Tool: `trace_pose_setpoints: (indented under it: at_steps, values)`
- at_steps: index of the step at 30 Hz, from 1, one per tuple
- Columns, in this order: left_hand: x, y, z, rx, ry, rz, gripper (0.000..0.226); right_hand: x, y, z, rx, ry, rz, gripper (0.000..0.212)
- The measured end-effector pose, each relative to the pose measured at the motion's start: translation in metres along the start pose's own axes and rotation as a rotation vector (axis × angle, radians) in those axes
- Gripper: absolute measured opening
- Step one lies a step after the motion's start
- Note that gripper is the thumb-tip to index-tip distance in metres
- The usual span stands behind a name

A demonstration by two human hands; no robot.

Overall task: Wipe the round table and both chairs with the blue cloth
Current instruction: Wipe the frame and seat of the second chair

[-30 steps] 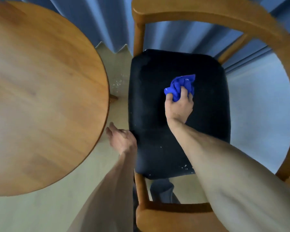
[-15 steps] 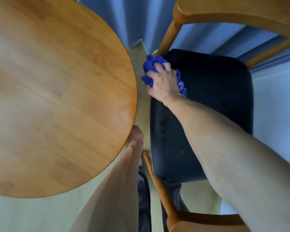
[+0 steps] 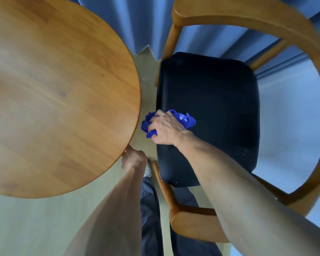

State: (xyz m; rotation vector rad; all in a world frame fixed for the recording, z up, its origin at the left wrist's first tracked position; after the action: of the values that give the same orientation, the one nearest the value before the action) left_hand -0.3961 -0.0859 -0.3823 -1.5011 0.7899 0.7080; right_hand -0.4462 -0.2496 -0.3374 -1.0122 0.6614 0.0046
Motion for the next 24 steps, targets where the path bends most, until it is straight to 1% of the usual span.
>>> trace_pose_setpoints:
  at_steps: [4,7,10,12,15,17,20,22,24]
  values:
    - [-0.019,0.006,0.011,-0.061,0.036,-0.028,0.066,-0.045,0.028,0.014,0.035,-0.045,-0.002,0.024]
    - [-0.031,0.010,0.001,-0.072,0.072,-0.019,0.066,-0.082,0.048,0.011,0.061,-0.058,-0.036,0.024]
    - [-0.039,0.013,-0.015,-0.101,0.109,-0.028,0.063,-0.104,0.059,-0.002,-0.017,-0.042,-0.083,0.028]
    - [-0.041,0.015,-0.026,-0.123,0.138,-0.036,0.064,-0.114,0.056,-0.015,-0.092,0.006,-0.151,0.033]
    - [-0.043,0.020,-0.037,-0.142,0.161,-0.045,0.064,-0.136,0.042,-0.058,-0.106,0.221,-0.325,0.036]
    - [-0.042,0.027,-0.040,-0.153,0.172,-0.046,0.063,-0.154,0.033,-0.101,-0.043,0.452,-0.400,0.036]
    - [-0.042,0.038,-0.042,-0.161,0.184,-0.037,0.062,-0.184,0.033,-0.171,0.176,0.870,-0.428,0.039]
    - [-0.044,0.047,-0.040,-0.165,0.183,-0.029,0.062,-0.208,0.038,-0.211,0.359,1.119,-0.491,0.039]
    - [-0.047,0.053,-0.038,-0.166,0.181,-0.027,0.061,-0.229,0.047,-0.238,0.498,1.268,-0.546,0.042]
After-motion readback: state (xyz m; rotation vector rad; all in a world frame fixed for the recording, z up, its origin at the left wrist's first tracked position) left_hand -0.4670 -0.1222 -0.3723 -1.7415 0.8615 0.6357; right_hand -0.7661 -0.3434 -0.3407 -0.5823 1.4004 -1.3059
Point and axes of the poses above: each hand's wrist, its own x-axis towards the middle knuckle, its own y-axis out of the palm, z = x × y, the point moved 9 cm from there along x, towards the middle knuckle, and after that the axes turned 3 degrees about z, right-handed, at the moved point
